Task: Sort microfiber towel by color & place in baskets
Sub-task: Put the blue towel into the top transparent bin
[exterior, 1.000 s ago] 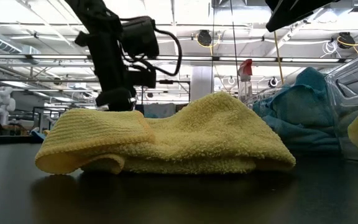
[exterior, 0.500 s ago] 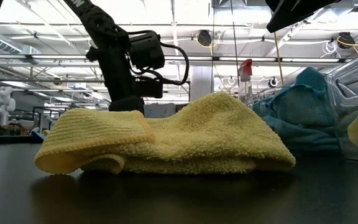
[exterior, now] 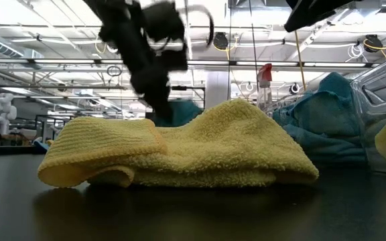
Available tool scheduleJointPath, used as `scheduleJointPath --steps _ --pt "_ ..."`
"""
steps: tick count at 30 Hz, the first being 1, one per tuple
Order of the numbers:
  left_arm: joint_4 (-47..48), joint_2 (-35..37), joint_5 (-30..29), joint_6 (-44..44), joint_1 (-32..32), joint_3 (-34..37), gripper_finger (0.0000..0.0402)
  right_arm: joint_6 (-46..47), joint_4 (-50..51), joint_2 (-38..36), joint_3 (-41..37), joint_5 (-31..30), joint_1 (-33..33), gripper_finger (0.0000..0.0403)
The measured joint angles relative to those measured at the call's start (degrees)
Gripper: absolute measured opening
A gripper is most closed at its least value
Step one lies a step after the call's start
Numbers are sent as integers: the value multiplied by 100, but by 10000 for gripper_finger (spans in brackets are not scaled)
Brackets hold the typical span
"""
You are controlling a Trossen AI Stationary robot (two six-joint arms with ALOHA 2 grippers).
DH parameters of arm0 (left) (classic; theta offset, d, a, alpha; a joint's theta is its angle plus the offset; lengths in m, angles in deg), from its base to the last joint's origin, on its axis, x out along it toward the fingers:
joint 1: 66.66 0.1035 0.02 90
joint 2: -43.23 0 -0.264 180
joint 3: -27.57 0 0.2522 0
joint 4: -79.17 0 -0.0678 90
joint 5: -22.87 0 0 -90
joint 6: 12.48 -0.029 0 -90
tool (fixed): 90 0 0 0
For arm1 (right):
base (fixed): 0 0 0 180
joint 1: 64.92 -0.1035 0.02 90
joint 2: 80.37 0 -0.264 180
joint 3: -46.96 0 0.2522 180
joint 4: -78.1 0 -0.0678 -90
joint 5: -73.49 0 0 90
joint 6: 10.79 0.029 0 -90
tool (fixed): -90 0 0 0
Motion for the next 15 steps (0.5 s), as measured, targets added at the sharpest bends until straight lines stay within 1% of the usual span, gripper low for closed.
scheduleJointPath --steps 5,7,10,15 --pt "-146 223 210 -317 -404 -538 30 -531 -250 0 1 -649 0 207" --pt "-176 217 396 -406 -556 -812 30 -928 -430 -2 0 -896 0 207" --pt "-258 217 637 -485 -766 -1131 30 -1542 -769 -2 2 -1113 0 207" --pt "-604 214 1140 -571 -934 -1279 30 -2478 -1038 -2 2 -1675 -17 207"
